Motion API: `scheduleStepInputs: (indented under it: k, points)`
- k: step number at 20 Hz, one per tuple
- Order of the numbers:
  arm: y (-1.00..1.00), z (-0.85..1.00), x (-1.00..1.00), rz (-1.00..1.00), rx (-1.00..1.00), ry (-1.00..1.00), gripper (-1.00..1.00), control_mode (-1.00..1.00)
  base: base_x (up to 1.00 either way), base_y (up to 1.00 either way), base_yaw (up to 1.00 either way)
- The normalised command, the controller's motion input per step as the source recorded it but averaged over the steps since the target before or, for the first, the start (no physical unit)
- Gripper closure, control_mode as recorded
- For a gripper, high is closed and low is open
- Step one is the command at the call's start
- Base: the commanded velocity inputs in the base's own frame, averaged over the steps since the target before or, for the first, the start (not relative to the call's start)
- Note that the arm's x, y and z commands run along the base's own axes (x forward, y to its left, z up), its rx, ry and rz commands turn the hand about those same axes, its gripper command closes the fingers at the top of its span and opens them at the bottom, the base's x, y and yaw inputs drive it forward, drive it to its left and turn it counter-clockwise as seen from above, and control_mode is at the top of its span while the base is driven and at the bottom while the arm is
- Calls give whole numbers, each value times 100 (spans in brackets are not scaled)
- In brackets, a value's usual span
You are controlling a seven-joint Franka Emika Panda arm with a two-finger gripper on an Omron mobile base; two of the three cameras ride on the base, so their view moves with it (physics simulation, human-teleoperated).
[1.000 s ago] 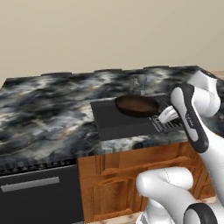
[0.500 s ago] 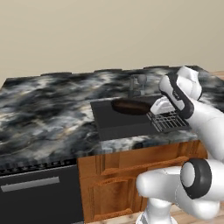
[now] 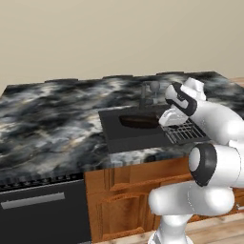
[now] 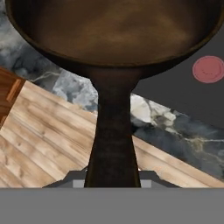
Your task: Move the pot and pan from the stove into the sink.
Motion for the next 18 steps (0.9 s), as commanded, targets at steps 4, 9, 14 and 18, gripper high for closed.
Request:
scheduleStepInputs:
  k: [4, 9, 14, 18]
  points:
    - [0, -49, 11, 0, 0, -6, 100, -100, 0, 0, 0]
    - [0, -29, 62, 0, 0, -1, 100, -100, 0, 0, 0]
    - [0, -36, 64, 0, 0, 2, 100, -100, 0, 0, 0]
    - [-1, -33, 49, 0, 0, 7, 100, -100, 0, 0, 0]
